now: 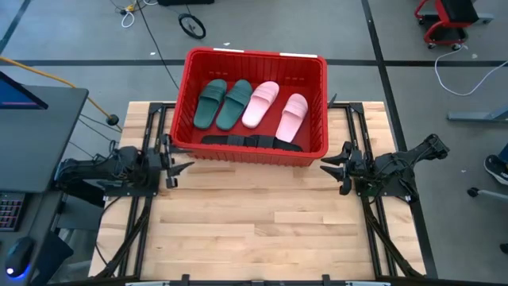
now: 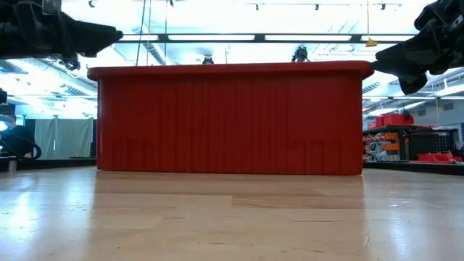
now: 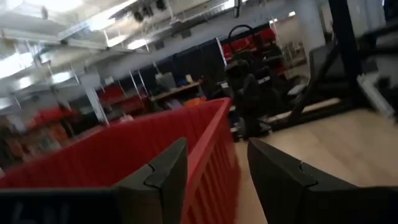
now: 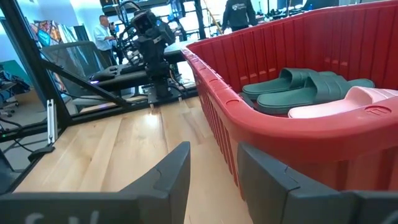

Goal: Pick and place slides into bin
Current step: Return to Home Position

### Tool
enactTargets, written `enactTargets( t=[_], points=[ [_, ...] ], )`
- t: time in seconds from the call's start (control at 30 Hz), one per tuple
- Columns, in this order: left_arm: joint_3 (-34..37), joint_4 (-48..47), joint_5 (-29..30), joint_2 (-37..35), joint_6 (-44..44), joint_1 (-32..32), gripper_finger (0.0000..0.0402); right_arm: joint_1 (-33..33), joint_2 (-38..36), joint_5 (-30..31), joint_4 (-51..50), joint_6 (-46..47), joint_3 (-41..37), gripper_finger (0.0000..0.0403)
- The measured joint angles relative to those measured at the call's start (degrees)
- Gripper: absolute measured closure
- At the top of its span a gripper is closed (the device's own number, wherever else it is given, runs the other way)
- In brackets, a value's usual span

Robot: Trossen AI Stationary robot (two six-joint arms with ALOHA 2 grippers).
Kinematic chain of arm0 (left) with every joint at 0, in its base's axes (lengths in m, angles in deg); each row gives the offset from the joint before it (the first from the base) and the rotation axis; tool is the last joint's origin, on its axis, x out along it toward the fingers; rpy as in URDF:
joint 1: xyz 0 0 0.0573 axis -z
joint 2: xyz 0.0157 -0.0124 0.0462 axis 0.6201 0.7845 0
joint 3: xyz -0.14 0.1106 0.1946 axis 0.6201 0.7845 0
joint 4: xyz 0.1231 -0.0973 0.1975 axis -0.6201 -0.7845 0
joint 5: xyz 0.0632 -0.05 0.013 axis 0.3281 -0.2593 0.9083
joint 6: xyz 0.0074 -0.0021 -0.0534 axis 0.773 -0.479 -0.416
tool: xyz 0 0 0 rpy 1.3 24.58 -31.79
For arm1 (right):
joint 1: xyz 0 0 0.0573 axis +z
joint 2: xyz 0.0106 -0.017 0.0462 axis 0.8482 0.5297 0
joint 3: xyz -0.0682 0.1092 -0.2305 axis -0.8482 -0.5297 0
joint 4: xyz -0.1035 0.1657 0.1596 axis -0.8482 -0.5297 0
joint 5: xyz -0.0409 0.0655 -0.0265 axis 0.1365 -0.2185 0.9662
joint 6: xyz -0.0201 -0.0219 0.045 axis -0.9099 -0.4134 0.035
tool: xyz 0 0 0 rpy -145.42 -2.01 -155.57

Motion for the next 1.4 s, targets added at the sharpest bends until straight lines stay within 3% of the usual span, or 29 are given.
enactTargets(
  t=[0.2,1.4],
  points=[
    [0.0,0.1,-0.1,0.2,7.1,0.0,0.0222,0.0,0.0,0.0,0.0,0.0,0.0,0.0265],
    [-0.1,0.3,-0.2,0.1,7.5,0.0,0.0221,0.0,0.0,0.0,0.0,0.0,0.0,0.0265]
  ],
)
